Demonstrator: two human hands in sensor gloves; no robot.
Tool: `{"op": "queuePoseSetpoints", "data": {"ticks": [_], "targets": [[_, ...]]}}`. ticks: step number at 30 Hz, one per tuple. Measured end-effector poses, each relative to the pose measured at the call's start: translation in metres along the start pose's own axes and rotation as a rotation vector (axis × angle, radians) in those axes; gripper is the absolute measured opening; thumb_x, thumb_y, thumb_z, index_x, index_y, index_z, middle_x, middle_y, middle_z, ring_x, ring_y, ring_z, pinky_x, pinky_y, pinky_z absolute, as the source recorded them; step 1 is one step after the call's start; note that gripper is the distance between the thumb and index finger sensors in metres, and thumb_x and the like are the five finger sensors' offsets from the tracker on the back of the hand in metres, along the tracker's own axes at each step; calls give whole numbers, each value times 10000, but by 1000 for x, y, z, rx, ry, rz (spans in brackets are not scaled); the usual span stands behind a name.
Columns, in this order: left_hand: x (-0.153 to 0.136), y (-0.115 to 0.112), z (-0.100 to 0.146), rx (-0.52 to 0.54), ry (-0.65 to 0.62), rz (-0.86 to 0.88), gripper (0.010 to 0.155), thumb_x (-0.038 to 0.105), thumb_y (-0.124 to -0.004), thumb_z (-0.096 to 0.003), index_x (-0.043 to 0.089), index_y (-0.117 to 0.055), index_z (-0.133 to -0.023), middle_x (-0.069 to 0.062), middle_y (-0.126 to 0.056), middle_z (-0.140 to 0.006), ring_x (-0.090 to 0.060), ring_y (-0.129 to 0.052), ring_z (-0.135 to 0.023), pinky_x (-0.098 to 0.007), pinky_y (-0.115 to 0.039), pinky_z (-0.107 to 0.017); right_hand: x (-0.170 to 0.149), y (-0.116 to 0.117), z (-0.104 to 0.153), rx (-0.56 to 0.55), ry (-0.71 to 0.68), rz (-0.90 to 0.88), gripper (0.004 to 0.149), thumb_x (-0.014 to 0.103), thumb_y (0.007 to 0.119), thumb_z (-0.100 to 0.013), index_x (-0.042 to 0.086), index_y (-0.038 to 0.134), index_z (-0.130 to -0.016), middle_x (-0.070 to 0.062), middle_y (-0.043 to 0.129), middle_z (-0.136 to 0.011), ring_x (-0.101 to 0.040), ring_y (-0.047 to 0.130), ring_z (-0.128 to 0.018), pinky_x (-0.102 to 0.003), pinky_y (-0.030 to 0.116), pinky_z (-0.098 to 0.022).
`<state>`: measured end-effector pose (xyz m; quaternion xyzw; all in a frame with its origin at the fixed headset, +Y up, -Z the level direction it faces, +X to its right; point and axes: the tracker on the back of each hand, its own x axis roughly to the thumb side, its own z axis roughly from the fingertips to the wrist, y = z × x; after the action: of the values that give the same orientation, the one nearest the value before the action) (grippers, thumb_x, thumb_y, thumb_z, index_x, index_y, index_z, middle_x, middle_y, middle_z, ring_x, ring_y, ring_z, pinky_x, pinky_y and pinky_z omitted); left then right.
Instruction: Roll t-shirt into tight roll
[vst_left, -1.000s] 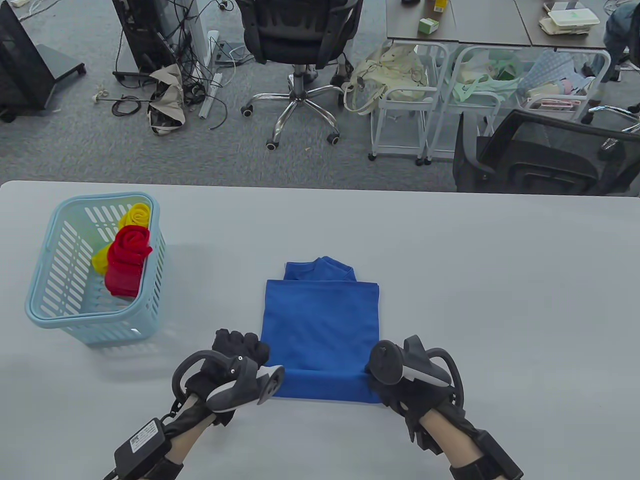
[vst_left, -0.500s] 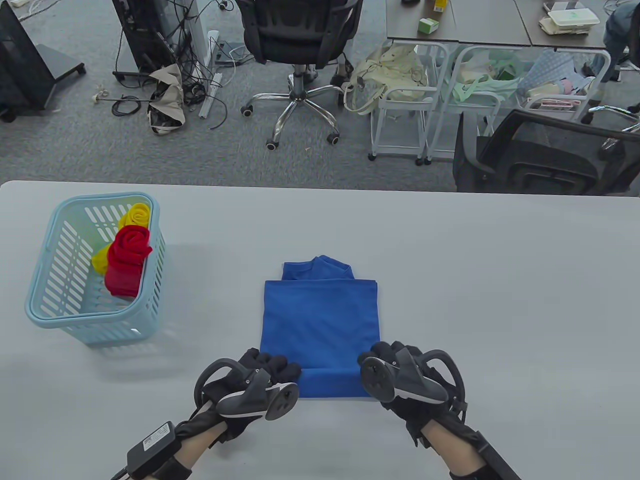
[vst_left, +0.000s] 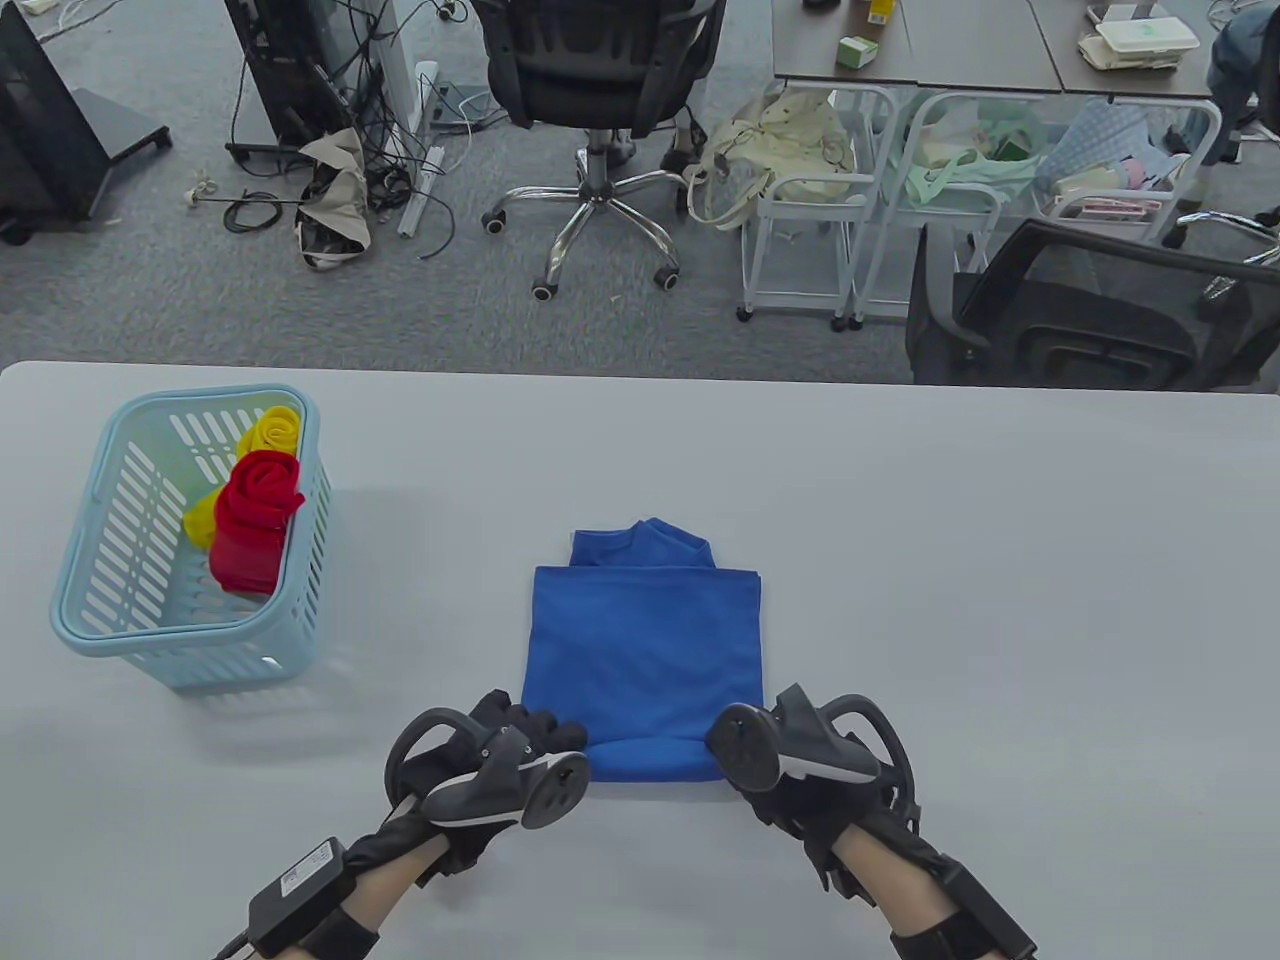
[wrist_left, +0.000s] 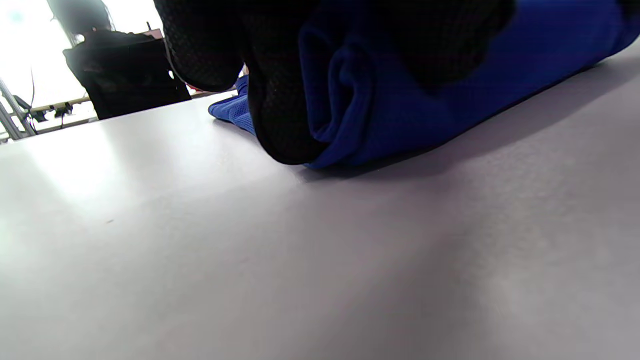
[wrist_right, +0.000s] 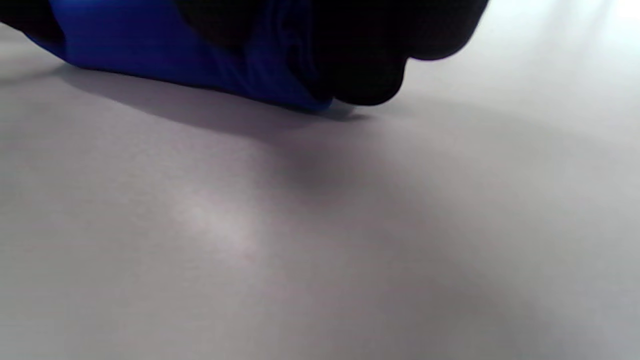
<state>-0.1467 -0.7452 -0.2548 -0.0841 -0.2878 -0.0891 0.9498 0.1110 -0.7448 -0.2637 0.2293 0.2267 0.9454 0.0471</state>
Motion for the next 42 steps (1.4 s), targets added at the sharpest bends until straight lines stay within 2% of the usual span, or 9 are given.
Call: {"op": "queuePoseSetpoints", "data": {"ticks": [5,11,14,22,27,29,32,34,42], "targets": [[-18,-8,-8,-83,43,284,522,479,-631,-495,325,-722,-986,82,-983,-756,-120,-1027,-584,-449,-749,-710,-13,5,-1,27,101,-63,567,362,538,-614,140,394,-1116,-83,712,-956,-230,912,-687,-473,720,-570],[-11,4,2,87,195,-66,549,499,-712,-461,380,-690,-997,56,-821,-988,-132,-937,-775,-472,-704,-743,-15,7,-6,29,111,-77,589,396,538,-621,137,369,-1123,-63,703,-939,-208,906,-659,-467,712,-572],[6,17,8,145,123,-56,559,503,-727,-455,394,-676,-1001,62,-786,-1029,-118,-923,-805,-470,-698,-755,-18,7,-7,33,113,-104,588,405,545,-623,144,377,-1122,-57,703,-934,-200,906,-652,-465,711,-571],[25,-11,-2,-7,-41,-70,669,539,-722,-437,379,-509,-1051,29,-621,-1134,-188,-769,-968,-503,-628,-788,-17,6,-3,21,110,-99,563,414,574,-619,205,444,-1125,-64,701,-956,-214,903,-676,-475,706,-583],[22,-12,-4,-21,-28,-41,666,531,-727,-442,393,-503,-1054,48,-615,-1119,-168,-762,-961,-500,-622,-790,-3,-14,16,-174,283,225,663,478,764,-542,266,478,-1100,-87,601,-1013,-167,847,-673,-474,681,-599],[23,-13,-5,-17,-24,-69,670,533,-726,-443,388,-496,-1055,54,-618,-1108,-159,-763,-950,-496,-623,-790,8,-17,21,-222,232,271,622,449,785,-544,291,494,-1071,-69,575,-1023,-165,822,-701,-476,660,-626],[24,-14,-7,-18,-20,-74,663,532,-727,-443,390,-492,-1047,54,-617,-1099,-162,-759,-939,-498,-618,-790,19,0,14,-115,69,210,608,437,801,-538,286,525,-1058,-77,552,-1069,-287,752,-830,-537,574,-682],[24,-14,-7,-17,-14,-93,664,532,-728,-442,394,-487,-1045,49,-613,-1100,-165,-754,-943,-499,-614,-792,22,16,4,-58,106,336,673,444,810,-525,280,472,-1083,-60,515,-1106,-290,736,-843,-530,575,-679],[18,-13,-9,25,6,-96,552,465,-662,-495,390,-553,-1031,83,-736,-1032,-131,-841,-883,-432,-716,-739,17,9,0,-61,87,266,567,398,709,-581,271,476,-1082,-35,554,-1097,-272,779,-815,-508,610,-665]]}}
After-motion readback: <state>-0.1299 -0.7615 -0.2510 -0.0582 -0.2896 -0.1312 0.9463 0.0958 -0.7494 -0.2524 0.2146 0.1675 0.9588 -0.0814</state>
